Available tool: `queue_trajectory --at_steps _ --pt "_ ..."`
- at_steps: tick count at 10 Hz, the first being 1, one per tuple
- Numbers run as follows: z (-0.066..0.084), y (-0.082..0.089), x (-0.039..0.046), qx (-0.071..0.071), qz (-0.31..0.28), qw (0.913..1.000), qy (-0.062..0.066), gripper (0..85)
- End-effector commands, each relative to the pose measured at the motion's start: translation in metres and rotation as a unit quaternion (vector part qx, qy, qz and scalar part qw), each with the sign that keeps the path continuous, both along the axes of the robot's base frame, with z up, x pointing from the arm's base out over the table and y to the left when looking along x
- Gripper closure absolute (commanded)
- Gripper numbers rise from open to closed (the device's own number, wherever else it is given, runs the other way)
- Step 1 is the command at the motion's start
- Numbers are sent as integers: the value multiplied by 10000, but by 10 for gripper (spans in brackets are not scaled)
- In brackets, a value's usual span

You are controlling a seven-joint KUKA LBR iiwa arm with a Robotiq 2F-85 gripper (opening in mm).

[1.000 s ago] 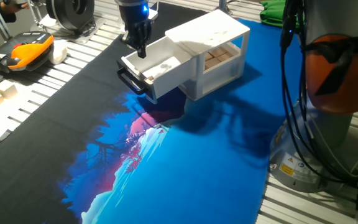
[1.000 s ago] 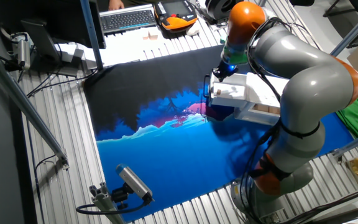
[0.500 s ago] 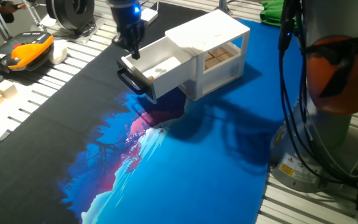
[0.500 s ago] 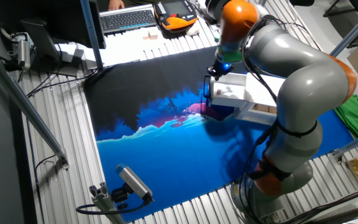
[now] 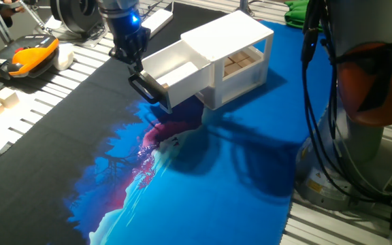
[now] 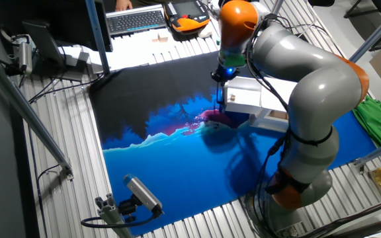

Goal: Grasp the handle and close the drawer

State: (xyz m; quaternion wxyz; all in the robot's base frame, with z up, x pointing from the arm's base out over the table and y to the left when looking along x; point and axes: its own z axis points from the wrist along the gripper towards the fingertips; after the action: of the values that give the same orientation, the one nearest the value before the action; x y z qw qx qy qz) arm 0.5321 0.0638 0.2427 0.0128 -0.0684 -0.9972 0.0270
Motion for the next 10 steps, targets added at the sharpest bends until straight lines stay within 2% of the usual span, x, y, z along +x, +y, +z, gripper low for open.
queue_trajectory --at_steps 1,5,10 --pt "-11 18 16 -19 17 10000 3 850" --pt "-44 131 84 -43 -60 10000 -2 850" --pt "-63 223 155 -132 -679 9976 -19 850"
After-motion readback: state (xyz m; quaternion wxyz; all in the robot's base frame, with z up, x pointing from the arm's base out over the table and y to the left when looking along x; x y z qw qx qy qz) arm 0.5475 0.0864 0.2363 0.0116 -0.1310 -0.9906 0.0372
